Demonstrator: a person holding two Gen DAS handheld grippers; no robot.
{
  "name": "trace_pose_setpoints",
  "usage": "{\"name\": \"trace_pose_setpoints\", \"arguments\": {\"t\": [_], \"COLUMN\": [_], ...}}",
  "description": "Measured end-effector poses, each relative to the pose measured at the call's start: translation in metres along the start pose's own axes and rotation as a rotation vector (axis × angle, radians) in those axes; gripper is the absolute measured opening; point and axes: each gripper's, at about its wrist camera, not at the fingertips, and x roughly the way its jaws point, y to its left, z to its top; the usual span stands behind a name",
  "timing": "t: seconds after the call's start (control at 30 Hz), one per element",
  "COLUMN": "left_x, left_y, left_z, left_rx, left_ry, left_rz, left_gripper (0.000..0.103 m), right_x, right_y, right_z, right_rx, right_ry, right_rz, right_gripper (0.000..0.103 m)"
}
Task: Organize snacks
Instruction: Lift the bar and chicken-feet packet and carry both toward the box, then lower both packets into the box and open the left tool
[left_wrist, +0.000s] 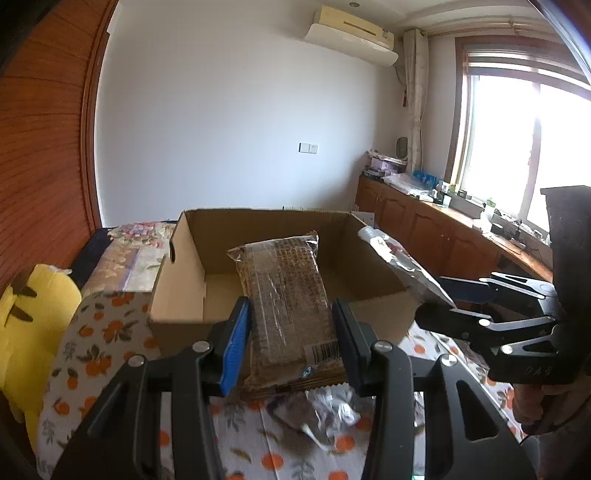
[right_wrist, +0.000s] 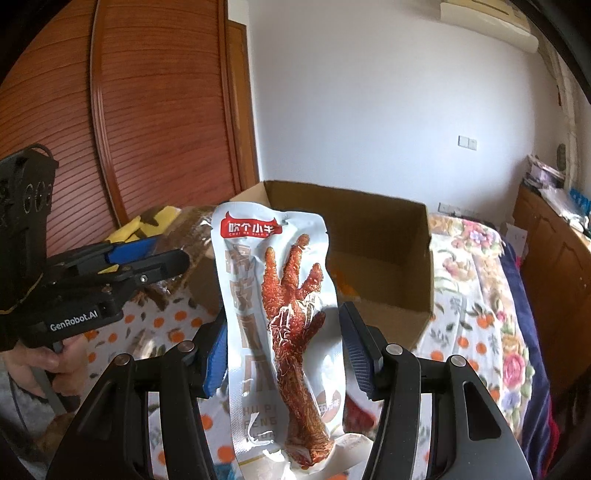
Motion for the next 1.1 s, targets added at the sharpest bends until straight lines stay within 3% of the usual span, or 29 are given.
{"name": "trace_pose_setpoints", "arguments": {"t": [0.43,0.63,1.1], "left_x": [0.047,0.066,0.097], "left_y": [0.027,0.034,0.033], "left_z": [0.039,0.036,0.02], "left_rx": [0.009,0.005,0.02], "left_ry": [-0.025,-0.007,0.075], "left_rz": [0.022,0.036,0.051], "left_gripper": [0.044,0.044,0.044], "right_x": [0.049,0.074,0.11], "right_y": [-0.011,-0.015,-0.019], "right_z": [0.046,0.051,0.043], "right_rx": [-0.053,-0.037,-0.05], "right_ry": [-0.039,-0.026,0.033], "right_rz": [0.003,0.027,-0.014], "right_gripper": [0.056,0.056,0.057]}}
